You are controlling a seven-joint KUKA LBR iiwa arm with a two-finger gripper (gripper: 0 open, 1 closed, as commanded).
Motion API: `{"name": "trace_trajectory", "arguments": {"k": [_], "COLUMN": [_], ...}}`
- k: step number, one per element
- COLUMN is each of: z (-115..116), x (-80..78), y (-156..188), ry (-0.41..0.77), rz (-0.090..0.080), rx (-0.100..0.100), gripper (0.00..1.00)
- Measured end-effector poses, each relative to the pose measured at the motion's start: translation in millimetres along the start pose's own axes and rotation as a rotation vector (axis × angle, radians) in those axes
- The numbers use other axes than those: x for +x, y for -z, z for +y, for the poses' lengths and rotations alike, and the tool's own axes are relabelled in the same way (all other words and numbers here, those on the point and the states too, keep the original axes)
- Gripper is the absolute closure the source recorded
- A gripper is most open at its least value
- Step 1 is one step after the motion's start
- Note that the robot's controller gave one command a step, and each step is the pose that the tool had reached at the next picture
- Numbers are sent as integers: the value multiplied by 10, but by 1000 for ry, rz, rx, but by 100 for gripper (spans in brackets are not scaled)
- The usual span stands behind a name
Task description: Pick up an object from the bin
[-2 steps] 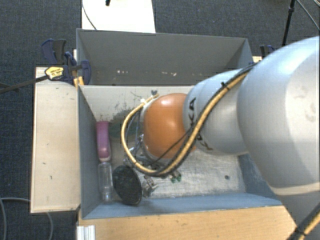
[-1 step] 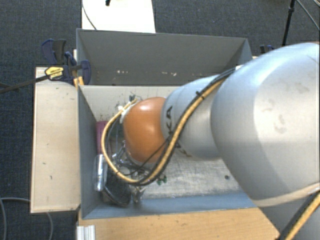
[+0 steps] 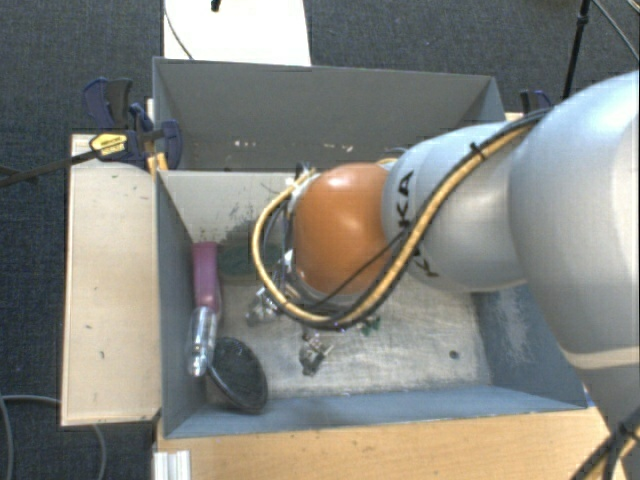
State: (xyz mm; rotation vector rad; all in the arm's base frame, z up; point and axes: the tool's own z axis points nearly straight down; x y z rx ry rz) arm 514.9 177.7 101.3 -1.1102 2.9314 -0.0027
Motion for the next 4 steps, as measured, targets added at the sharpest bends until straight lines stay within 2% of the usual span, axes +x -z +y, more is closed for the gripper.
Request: {"name": "trace_trajectory", "arguments": {"k": [1, 2, 3, 4], "z": [-873, -982, -978, -909], "x": [-234, -67, -83, 8], "y": [145, -234, -214, 1544], "ry": [71, 415, 412, 418], "rz": [-1, 5, 1, -5], "rx": [3, -5, -4, 2], "gripper": [0, 0, 100, 100]}}
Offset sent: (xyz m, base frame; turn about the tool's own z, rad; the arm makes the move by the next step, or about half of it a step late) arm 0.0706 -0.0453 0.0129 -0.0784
